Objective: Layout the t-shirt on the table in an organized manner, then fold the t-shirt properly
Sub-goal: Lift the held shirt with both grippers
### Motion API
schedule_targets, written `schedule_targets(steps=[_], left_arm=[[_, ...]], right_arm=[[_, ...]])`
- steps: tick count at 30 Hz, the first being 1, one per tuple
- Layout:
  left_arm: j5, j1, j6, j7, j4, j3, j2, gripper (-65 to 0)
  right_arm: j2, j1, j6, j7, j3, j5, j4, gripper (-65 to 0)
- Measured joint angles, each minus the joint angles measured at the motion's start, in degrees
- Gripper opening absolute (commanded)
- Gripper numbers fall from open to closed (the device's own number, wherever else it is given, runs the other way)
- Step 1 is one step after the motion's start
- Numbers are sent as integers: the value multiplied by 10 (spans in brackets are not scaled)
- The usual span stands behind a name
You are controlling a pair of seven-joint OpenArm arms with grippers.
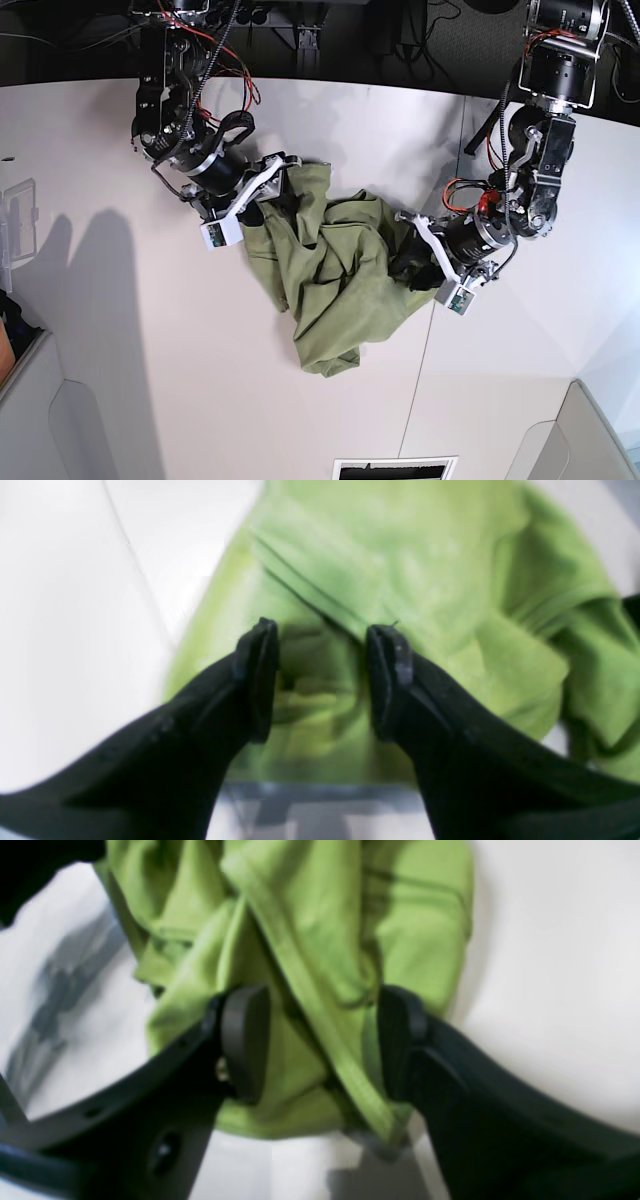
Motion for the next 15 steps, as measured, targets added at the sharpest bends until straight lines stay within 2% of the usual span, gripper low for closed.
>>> schedule_targets(steps=[2,3,4,6,10,12,15], left_arm=[[23,0,6,-29,-11,16,5,-541],[31,0,21,-40,-14,21,5,-610],[36,0,36,-42,-14,23,5,-650],[37,-2,51,-43,-15,23,3,-650],[37,-23,55,-37,-15,23,-6,-650],[14,-40,55,-36,-15,21,-19,-650],[-24,-57,55,-20,-15,-4,-35,-650]], right_arm=[[0,-1,0,1,-3,1,-6,-435],[0,-1,0,4,-4,1,-8,-500],[0,-1,0,12,-4,2,-10,-555],[0,-1,0,33,-3,-3,-17,-650],[1,2,0,75,-4,-37,-19,-650],[13,4,1,94,-4,-37,-17,-650],[36,4,1,95,1,-42,4,-650]])
